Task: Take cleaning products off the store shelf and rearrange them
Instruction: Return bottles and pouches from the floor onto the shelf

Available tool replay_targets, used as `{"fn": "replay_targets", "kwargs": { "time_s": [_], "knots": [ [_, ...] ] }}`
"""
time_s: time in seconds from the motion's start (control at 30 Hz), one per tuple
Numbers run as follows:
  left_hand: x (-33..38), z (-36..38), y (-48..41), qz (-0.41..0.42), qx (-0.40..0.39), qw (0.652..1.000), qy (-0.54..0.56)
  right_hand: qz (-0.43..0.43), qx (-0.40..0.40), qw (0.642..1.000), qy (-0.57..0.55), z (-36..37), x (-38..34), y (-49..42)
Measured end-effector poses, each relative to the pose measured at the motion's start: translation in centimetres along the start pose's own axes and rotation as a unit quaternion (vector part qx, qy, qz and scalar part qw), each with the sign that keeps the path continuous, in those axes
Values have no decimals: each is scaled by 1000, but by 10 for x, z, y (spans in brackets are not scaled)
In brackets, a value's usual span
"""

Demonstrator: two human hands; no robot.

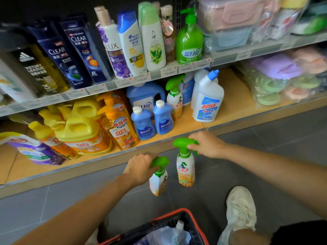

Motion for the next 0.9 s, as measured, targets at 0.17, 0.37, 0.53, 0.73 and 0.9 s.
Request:
{"fn": "replay_targets", "kwargs": {
  "time_s": [0.17,0.37,0.53,0.73,0.9],
  "knots": [
    [36,-64,-35,73,77,993,52,-36,170,985,16,-114,-17,-48],
    [63,-127,-96,72,192,973,107,28,264,964,-10,-133,6,-101],
    [73,-123,-145,23,238,965,112,107,272,947,-130,-115,28,-125],
    [73,-115,-177,-19,267,957,112,96,293,942,-133,-118,46,-106],
    [70,-108,-178,-8,254,959,129,197,297,924,-139,-61,80,-65]
  ]
}}
Point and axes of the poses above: each hand's wrist, its own y-axis away from the middle knuckle, its own z-axis out of the palm, x = y × z, the point moved 10 cm from there along -y, towards the middle knuckle, and after that the axes turned 15 degrees about x, right-handed, at the moved point
